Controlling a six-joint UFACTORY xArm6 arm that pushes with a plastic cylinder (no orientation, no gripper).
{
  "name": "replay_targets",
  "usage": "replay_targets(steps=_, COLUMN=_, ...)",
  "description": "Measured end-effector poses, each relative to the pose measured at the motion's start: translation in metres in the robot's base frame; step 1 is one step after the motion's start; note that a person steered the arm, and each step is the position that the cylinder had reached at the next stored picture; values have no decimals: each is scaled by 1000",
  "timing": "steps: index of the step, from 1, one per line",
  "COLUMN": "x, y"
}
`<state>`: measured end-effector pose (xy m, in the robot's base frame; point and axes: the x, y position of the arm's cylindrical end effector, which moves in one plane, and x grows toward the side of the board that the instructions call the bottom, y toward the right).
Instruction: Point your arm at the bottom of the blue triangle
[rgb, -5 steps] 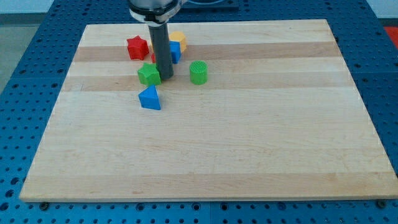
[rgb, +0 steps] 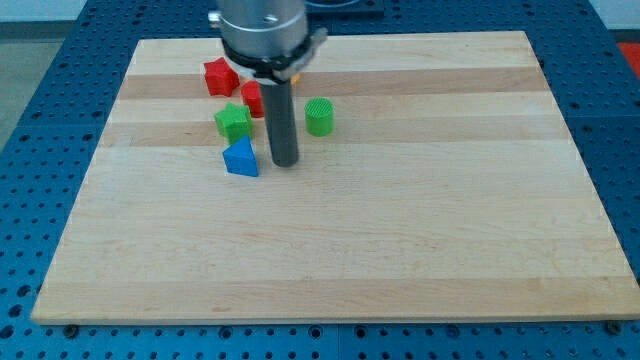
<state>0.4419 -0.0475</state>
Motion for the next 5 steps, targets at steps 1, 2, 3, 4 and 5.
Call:
replay_targets(steps=1, x=37, y=23)
replay_targets(steps=2, x=75, y=34)
replay_targets(steps=3, x=111, y=21)
replay_targets(steps=4, x=129, y=-10)
replay_targets(steps=5, x=129, y=-48)
